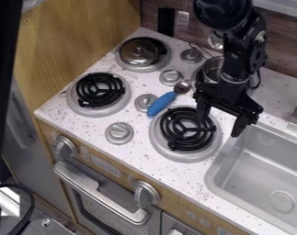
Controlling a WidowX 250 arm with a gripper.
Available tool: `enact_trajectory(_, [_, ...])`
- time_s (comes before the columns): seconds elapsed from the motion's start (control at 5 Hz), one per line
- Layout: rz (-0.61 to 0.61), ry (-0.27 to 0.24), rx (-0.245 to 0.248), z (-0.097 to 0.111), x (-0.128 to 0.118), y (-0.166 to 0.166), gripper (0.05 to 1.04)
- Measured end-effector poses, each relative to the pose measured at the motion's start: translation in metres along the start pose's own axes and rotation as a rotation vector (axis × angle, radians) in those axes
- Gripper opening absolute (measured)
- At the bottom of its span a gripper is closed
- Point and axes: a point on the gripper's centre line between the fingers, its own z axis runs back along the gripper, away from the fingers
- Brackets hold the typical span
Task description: Move the lid to the upper left burner
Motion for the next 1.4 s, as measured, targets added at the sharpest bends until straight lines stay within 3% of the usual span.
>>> enact_trajectory(0.2, [-0.002,0.042,0.010,-0.012,-0.009,0.002,0.999])
enact_trajectory(0.4, [0.051,0.038,0.027,-0.017,0.000,0.027,0.999])
enact_trajectory(0.6, [0.142,-0.011,0.070,-0.023,0.020,0.083,0.999])
enact_trajectory(0.8, [0.153,-0.117,0.147,-0.020,0.040,0.120,0.999])
enact_trajectory(1.0, [0.260,-0.187,0.172,-0.030,0.056,0.176,0.999])
enact_trajectory(1.2, [0.322,-0.206,0.222,-0.024,0.061,0.218,0.999])
enact_trajectory(1.4, [0.389,-0.269,0.226,-0.023,0.067,0.242,0.999])
